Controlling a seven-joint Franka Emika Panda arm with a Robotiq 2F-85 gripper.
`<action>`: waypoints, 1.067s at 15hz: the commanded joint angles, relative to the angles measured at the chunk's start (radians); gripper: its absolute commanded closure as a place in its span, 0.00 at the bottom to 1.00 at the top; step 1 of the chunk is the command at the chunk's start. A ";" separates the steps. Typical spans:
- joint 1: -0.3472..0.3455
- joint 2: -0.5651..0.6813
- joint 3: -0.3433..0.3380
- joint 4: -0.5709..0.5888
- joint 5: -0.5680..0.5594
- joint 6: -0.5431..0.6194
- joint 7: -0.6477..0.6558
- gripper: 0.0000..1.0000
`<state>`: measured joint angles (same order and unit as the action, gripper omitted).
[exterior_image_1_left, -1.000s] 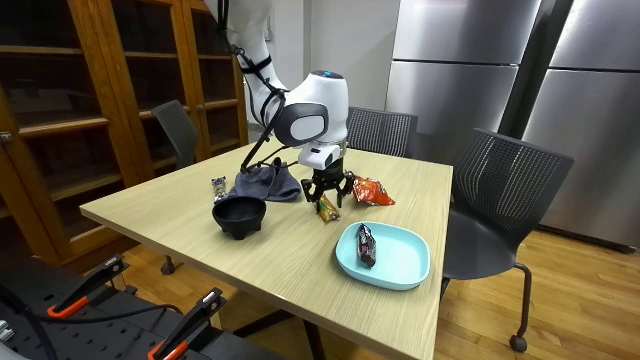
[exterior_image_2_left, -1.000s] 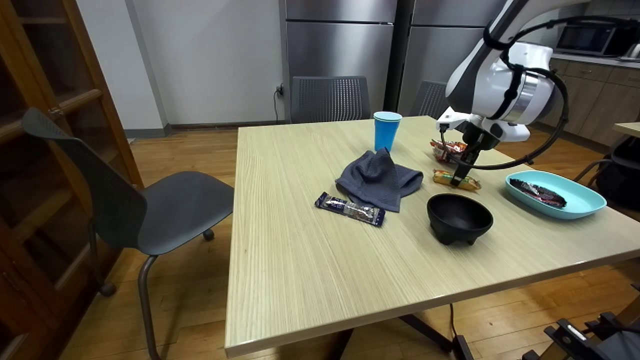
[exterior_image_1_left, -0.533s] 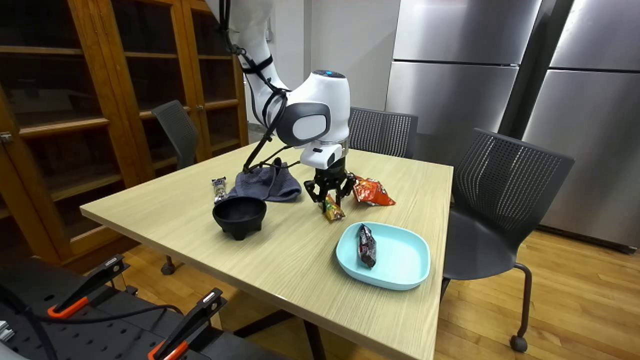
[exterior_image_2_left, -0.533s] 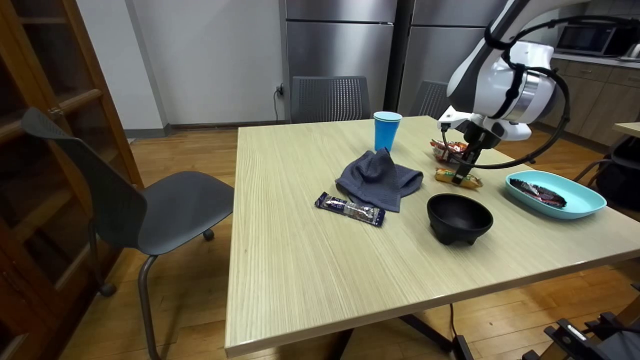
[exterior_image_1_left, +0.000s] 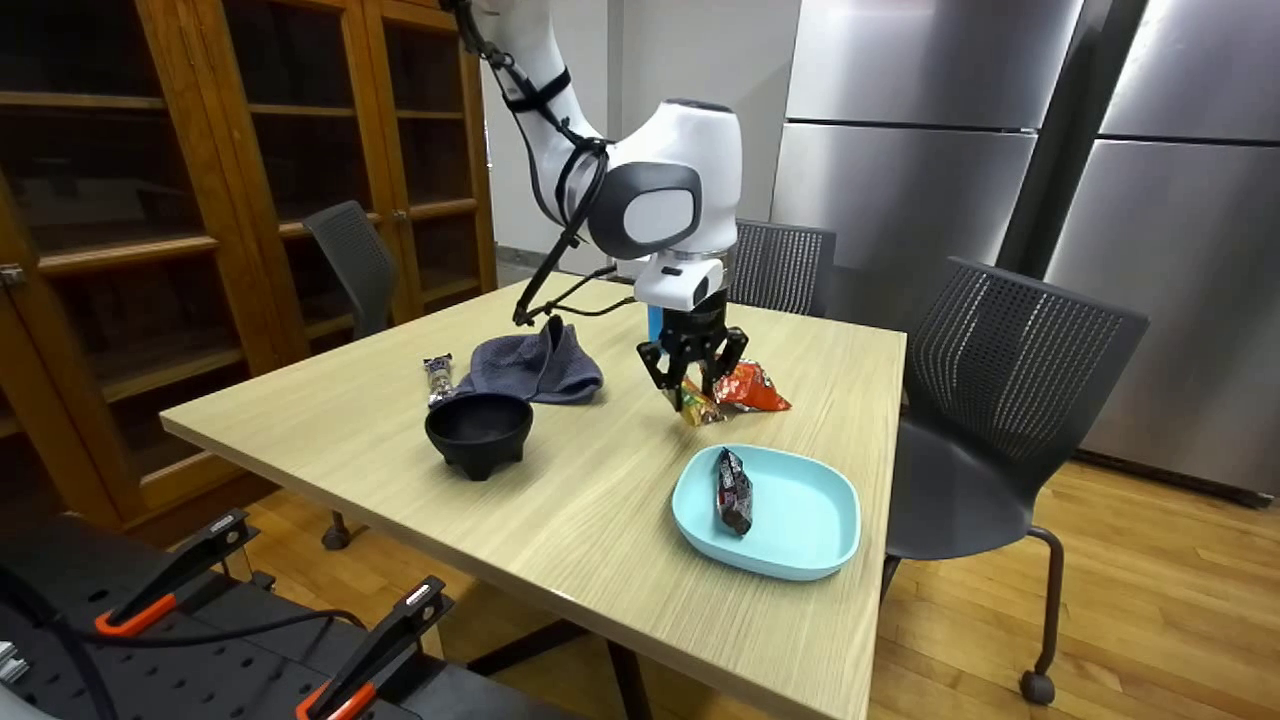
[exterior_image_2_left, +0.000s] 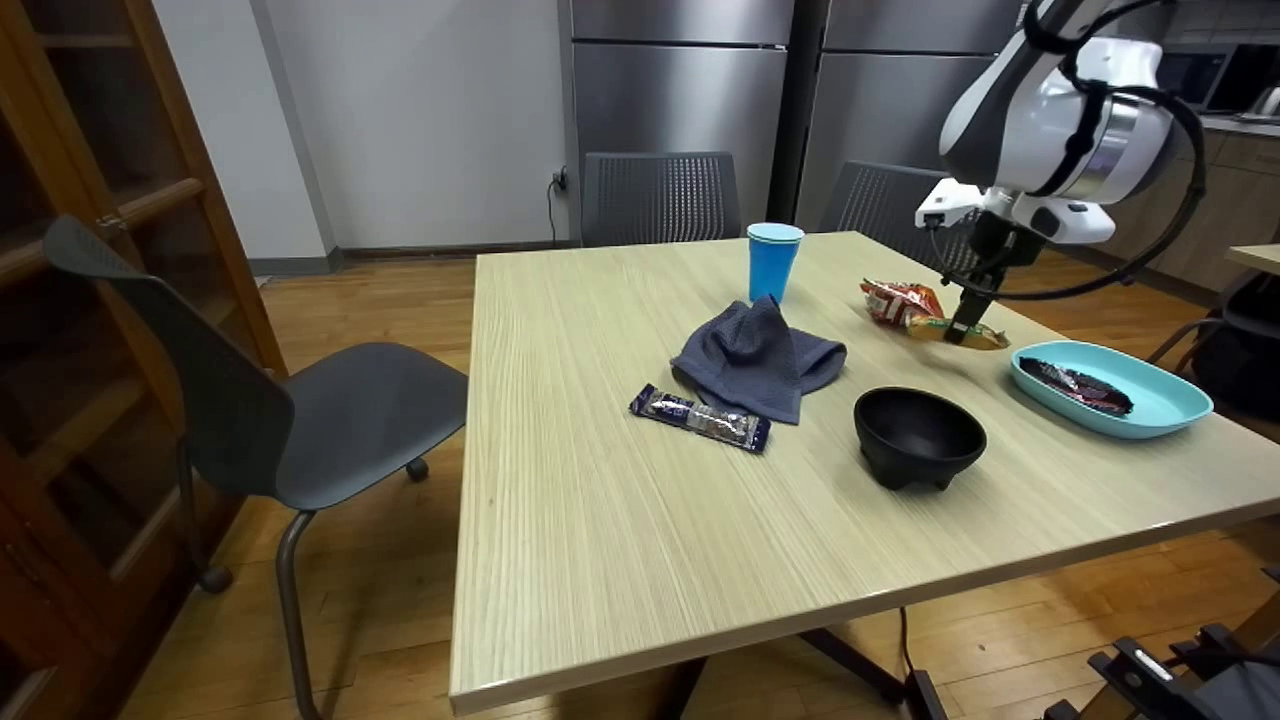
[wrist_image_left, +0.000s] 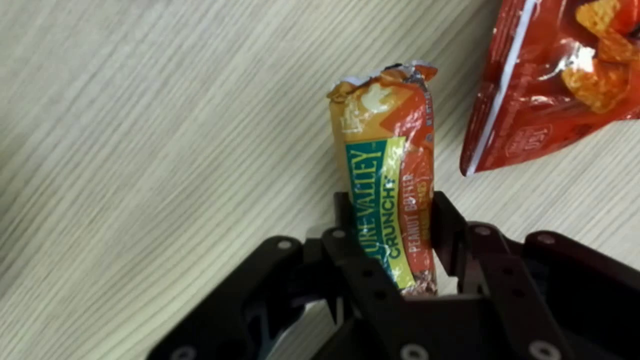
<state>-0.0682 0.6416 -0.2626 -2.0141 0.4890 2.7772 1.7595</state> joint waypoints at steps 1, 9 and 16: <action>-0.039 -0.079 -0.007 -0.030 -0.036 -0.074 0.025 0.84; -0.118 -0.065 -0.059 0.003 -0.027 -0.139 0.118 0.84; -0.178 -0.053 -0.078 -0.006 -0.016 -0.138 0.215 0.84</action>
<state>-0.2255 0.5982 -0.3393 -2.0154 0.4827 2.6543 1.9144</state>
